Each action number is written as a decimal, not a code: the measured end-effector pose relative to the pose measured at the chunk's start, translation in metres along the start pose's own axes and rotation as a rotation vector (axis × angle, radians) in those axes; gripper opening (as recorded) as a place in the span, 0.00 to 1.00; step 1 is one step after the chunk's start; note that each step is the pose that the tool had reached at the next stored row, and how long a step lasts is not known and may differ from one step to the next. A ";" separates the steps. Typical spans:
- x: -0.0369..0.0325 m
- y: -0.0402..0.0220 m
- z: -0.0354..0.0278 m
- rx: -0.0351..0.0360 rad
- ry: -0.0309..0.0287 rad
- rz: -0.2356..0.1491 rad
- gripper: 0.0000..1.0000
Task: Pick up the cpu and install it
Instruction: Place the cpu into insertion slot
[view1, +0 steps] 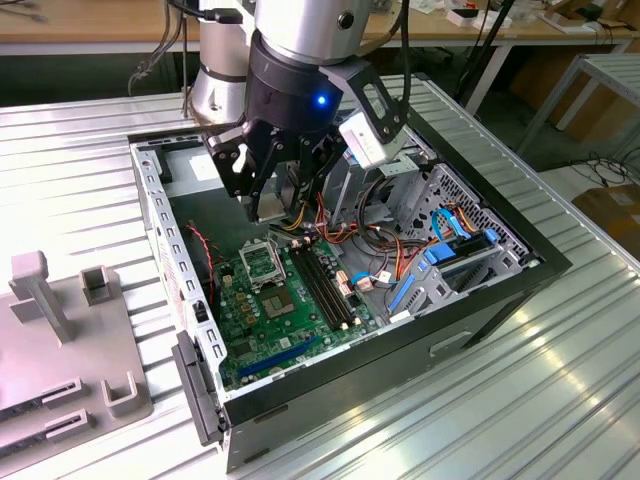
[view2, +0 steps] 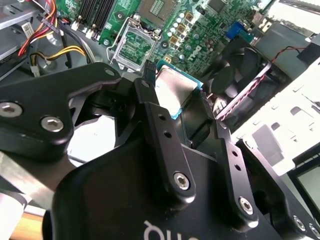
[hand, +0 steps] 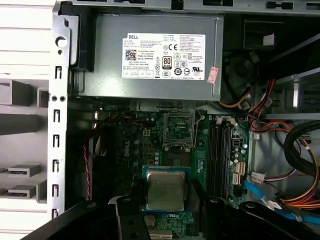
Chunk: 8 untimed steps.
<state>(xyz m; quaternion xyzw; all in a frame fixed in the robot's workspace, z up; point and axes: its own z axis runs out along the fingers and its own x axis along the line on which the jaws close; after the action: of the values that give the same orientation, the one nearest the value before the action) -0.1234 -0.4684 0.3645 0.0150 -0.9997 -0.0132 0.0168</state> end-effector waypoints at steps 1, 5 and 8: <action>-0.0001 0.0000 0.0016 0.0001 0.0000 0.000 0.47; -0.0002 -0.0001 0.0054 0.0000 0.0000 0.000 0.47; -0.0003 -0.0002 0.0081 0.0000 -0.0001 0.000 0.47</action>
<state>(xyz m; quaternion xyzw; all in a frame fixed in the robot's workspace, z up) -0.1233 -0.4684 0.3564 0.0150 -0.9997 -0.0132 0.0168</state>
